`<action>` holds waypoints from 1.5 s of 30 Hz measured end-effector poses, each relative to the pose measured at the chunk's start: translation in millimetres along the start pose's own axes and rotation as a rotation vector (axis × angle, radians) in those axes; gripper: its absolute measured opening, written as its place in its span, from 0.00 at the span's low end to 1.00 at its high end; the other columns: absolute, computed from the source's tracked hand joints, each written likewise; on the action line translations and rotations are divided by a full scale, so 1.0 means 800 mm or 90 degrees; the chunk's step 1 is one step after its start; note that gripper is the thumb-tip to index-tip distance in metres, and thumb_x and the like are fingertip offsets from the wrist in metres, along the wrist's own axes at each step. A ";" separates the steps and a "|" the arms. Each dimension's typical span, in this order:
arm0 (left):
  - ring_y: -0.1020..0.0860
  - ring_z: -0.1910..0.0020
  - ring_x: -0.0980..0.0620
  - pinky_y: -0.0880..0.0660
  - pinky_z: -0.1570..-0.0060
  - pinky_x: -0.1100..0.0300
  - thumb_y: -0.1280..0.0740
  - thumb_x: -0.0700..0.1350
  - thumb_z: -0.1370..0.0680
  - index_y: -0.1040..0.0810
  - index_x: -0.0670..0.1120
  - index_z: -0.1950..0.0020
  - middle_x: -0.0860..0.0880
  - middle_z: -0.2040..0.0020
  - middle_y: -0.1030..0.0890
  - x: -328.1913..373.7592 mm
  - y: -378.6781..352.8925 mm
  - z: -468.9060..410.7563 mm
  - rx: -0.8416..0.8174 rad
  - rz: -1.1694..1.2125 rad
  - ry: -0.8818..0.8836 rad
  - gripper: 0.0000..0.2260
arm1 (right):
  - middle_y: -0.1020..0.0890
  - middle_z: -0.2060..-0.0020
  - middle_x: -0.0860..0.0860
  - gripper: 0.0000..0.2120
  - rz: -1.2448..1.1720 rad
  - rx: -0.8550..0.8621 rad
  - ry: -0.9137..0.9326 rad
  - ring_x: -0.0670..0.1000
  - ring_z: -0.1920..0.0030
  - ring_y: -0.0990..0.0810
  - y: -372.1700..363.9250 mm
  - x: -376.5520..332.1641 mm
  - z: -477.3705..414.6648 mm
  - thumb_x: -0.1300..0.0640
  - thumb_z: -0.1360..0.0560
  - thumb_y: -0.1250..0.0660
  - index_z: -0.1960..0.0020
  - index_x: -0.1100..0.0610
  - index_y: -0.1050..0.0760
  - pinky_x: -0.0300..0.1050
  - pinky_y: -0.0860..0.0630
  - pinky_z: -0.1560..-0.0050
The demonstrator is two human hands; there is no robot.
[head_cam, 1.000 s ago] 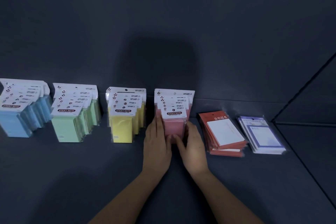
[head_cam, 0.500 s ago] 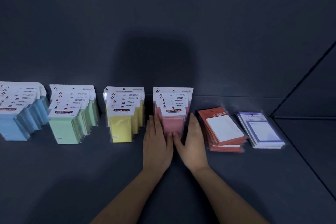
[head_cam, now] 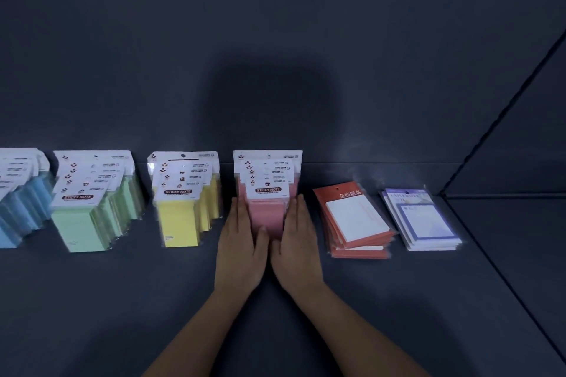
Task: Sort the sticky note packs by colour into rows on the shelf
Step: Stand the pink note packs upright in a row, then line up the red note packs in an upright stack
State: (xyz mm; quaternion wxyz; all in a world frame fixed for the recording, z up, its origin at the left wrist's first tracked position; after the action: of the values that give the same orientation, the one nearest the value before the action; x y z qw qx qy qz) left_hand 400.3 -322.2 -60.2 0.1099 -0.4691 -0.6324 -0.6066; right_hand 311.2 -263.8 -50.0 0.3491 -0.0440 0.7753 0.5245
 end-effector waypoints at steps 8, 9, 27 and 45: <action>0.51 0.30 0.65 0.51 0.33 0.66 0.54 0.58 0.29 0.47 0.47 0.24 0.50 0.23 0.46 0.005 0.009 0.006 0.041 0.050 0.022 0.35 | 0.55 0.24 0.56 0.35 -0.064 0.006 -0.022 0.51 0.24 0.56 0.004 0.010 -0.002 0.62 0.27 0.46 0.25 0.64 0.58 0.36 0.63 0.29; 0.50 0.30 0.64 0.50 0.34 0.67 0.53 0.57 0.29 0.46 0.47 0.24 0.50 0.24 0.45 0.006 0.010 0.007 0.044 0.056 0.022 0.34 | 0.54 0.24 0.56 0.34 -0.074 0.014 -0.026 0.51 0.24 0.56 0.005 0.010 -0.002 0.63 0.27 0.45 0.25 0.63 0.58 0.36 0.63 0.29; 0.35 0.61 0.55 0.37 0.59 0.61 0.42 0.44 0.29 0.30 0.44 0.54 0.54 0.60 0.32 0.027 0.034 0.025 0.174 0.122 -0.126 0.07 | 0.32 0.34 0.55 0.29 -0.151 0.235 0.072 0.48 0.32 0.36 0.043 -0.022 0.016 0.69 0.35 0.44 0.33 0.63 0.34 0.41 0.40 0.30; 0.25 0.43 0.47 0.30 0.41 0.56 0.37 0.44 0.23 0.26 0.43 0.40 0.46 0.42 0.24 0.131 -0.084 0.012 -0.134 0.307 0.227 0.13 | 0.21 0.58 0.55 0.10 -0.165 0.042 -0.250 0.54 0.57 0.23 0.147 0.126 0.020 0.54 0.23 0.37 0.49 0.61 0.25 0.42 0.32 0.59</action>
State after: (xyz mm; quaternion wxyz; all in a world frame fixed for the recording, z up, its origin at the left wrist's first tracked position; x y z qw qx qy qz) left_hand 299.5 -253.4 -32.7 0.3102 -0.5005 -0.4075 -0.6980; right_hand 192.4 -167.5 -20.4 0.5590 -0.0290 0.6972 0.4478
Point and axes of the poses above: each hand's wrist, its own z-axis away from the middle knuckle, its own y-axis out of the back of the hand, x = y × z, the point moved 4 cm from there along -z, towards the middle knuckle
